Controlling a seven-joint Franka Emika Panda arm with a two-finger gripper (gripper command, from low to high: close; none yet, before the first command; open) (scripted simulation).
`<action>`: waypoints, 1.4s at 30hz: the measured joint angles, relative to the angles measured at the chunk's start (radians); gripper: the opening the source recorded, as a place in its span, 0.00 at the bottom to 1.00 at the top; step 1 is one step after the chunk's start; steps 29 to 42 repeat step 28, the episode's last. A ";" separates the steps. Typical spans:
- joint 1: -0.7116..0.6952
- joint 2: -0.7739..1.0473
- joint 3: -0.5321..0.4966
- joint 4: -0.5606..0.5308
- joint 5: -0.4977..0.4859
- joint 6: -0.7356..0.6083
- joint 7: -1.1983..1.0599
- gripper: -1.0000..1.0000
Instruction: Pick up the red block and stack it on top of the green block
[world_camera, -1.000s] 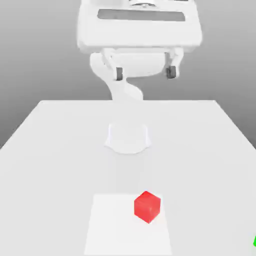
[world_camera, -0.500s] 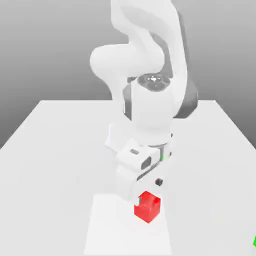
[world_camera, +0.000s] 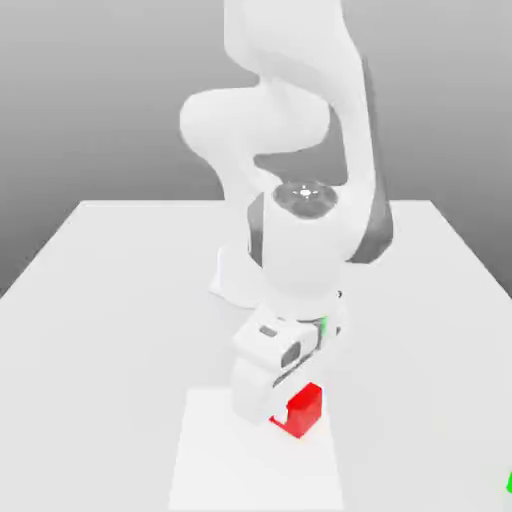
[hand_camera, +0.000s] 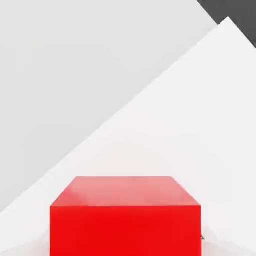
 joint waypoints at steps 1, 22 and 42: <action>-0.002 -0.033 -0.001 -0.005 -0.011 -0.028 0.008 0.00; 0.260 0.297 0.213 0.649 -0.100 -0.359 0.065 0.00; 0.274 0.388 0.203 0.664 -0.116 -0.282 0.076 1.00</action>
